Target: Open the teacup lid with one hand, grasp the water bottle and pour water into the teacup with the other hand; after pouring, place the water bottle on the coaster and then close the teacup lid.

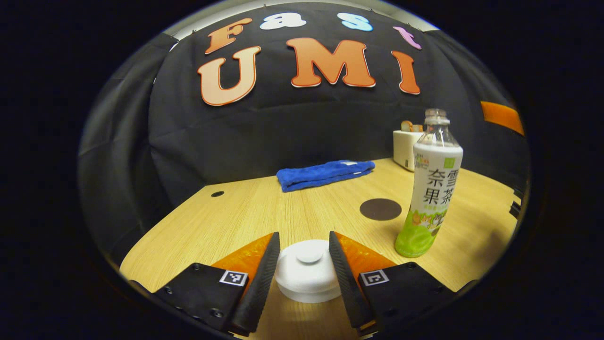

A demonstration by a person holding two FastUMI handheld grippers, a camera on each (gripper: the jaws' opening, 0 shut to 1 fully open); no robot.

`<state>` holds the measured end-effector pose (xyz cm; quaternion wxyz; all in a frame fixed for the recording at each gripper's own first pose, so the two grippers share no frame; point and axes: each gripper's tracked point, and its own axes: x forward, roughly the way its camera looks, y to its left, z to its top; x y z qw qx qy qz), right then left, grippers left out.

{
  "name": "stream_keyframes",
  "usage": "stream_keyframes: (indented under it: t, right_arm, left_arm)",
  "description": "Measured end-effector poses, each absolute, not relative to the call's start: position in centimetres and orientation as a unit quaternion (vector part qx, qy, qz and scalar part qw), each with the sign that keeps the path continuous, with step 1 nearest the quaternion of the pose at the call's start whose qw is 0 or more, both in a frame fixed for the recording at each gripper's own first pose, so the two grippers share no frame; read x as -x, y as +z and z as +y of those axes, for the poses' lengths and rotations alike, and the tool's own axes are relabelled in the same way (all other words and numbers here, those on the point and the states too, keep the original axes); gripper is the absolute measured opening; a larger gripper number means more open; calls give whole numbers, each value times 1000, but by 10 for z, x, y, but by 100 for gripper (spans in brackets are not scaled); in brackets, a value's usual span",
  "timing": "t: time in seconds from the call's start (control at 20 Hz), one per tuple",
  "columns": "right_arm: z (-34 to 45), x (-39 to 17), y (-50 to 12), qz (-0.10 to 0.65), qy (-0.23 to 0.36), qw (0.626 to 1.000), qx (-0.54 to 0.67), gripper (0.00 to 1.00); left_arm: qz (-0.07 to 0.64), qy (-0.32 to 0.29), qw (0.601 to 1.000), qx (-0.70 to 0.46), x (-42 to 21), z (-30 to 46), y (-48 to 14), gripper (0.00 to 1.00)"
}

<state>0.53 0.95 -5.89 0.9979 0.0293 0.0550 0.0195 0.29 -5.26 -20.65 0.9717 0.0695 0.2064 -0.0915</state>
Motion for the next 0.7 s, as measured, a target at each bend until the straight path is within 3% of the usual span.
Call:
stream_keyframes:
  t: [0.1,0.2,0.25,0.5,0.7]
  right_arm:
    - [10,-6,-60,57,21,998,-29,98]
    - [12,-6,-63,60,24,998,-28,98]
    - [13,-6,-65,61,26,997,-27,98]
    - [27,-7,-74,74,45,996,-16,98]
    - [53,-5,-85,84,79,993,-2,99]
  left_arm:
    - [203,-96,971,-76,-1,-57,-205,50]
    - [204,-94,971,-78,-2,-57,-205,46]
    - [204,-93,971,-78,-2,-58,-204,37]
    - [190,-86,976,-69,-7,-55,-196,37]
    - [137,-58,987,-65,-12,-41,-163,37]
